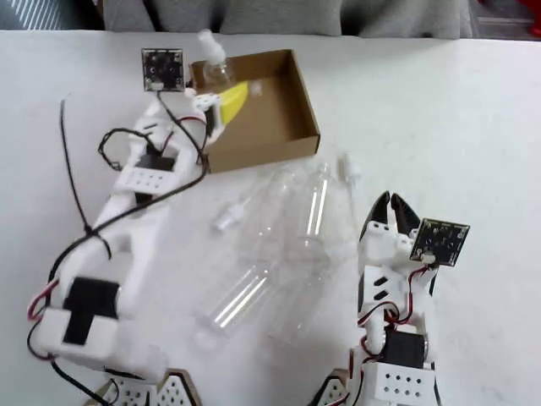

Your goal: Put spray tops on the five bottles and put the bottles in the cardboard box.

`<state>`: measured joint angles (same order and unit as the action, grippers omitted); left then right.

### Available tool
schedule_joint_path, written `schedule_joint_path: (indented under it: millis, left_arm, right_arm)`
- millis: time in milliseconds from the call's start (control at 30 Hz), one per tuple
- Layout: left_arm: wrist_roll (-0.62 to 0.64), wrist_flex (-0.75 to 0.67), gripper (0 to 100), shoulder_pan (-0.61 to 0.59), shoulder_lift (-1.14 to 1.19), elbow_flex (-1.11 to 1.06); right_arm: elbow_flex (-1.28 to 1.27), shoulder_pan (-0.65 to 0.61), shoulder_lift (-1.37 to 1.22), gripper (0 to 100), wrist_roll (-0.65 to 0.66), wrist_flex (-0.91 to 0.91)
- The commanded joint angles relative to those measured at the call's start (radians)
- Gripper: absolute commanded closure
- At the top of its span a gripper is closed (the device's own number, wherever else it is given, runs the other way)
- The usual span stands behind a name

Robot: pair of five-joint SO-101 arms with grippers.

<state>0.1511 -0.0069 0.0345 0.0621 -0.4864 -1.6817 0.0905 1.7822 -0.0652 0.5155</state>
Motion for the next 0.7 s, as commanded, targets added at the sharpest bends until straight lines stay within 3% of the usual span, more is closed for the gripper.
schedule_joint_path:
  millis: [0,567,667]
  left_arm:
    - [0.011,0.207,65,0.012,-0.209,-0.014]
    - [0.018,1.048,65,0.004,-0.558,-0.014]
    - [0.018,1.142,72,0.004,-0.598,-0.014]
  right_arm:
    - [-0.009,0.007,-0.004,98.1,0.014,0.004]
    - [-0.009,0.007,-0.004,98.1,0.014,0.004]
    - [-0.009,0.007,-0.004,98.1,0.014,0.004]
